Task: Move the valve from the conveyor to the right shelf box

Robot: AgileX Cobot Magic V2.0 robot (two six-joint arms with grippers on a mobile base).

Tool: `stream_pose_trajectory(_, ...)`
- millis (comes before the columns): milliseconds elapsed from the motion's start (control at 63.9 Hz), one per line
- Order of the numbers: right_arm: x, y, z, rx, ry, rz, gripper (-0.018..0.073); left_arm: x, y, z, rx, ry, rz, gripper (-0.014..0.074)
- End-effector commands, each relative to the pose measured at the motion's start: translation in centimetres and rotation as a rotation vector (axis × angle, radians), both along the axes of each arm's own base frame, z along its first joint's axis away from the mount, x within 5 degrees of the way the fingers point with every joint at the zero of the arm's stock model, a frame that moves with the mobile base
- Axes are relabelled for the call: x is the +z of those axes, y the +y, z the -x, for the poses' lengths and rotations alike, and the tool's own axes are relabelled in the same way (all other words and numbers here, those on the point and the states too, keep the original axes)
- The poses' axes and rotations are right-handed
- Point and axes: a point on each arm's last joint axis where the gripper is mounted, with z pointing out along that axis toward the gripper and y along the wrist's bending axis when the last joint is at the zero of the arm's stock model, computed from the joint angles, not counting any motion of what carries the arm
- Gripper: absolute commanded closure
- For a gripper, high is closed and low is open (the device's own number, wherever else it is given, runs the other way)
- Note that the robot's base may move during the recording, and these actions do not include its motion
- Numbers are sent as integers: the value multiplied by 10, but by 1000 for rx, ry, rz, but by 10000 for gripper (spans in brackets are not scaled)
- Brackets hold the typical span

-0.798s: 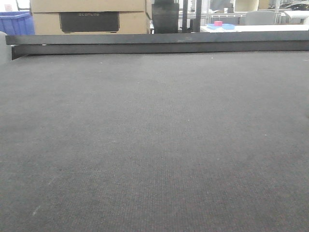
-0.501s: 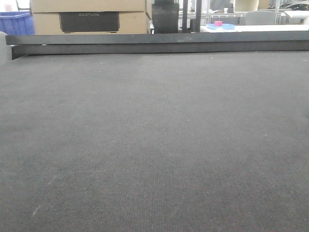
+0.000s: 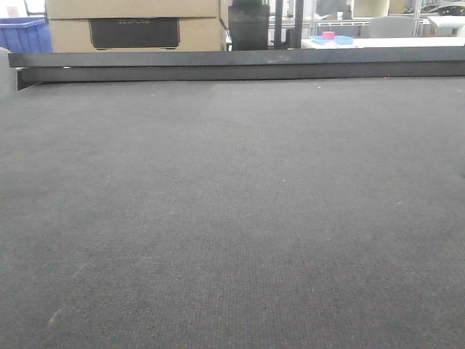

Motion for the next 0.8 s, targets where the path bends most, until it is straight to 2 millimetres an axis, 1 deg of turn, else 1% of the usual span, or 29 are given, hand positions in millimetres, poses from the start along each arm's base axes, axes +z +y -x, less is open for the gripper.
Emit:
stream_pose_trajectory(0, 5, -1, 0, -12, -59, 4, 722, 5, 0, 1, 7, -46, 3, 707)
stream_pose_trajectory(94, 8, -1, 0, -14, -86, 4, 722, 7, 1, 1, 9, -75, 2, 707)
stream_pose_trajectory(219, 12, -1, 1, -19, -132, 5, 722, 16, 1, 2, 16, -175, -2, 707)
stream_pose_trajectory(313, 17, -2, 2, -24, -192, 6, 722, 21, 2, 3, 20, -227, 35, 707)
stream_pose_trajectory(375, 19, -2, 2, -25, -205, 6, 722, 22, 2, 3, 20, -230, 49, 707)
stream_pose_trajectory(516, 57, -1, 11, -15, -241, 7, 722, 56, 1, 12, 9, -271, 47, 707)
stream_pose_trajectory(563, 74, 0, 18, -9, -243, 8, 722, 70, 0, 14, 2, -255, 47, 707)
stream_pose_trajectory(594, 81, 0, 21, -5, -235, 9, 722, 79, -1, 15, -4, -221, 47, 703)
stream_pose_trajectory(641, 93, 1, 26, 3, -199, 10, 719, 90, -1, 15, -12, -170, 48, 672)
stream_pose_trajectory(704, 105, 2, 27, 9, -162, 11, 676, 105, -2, 12, -19, -89, 39, 581)
stream_pose_trajectory(766, 116, 2, 25, 11, -145, 11, 573, 117, -2, 7, -18, -22, 21, 461)
stream_pose_trajectory(782, 119, 2, 25, 12, -140, 11, 545, 119, -2, 6, -17, -3, 14, 417)
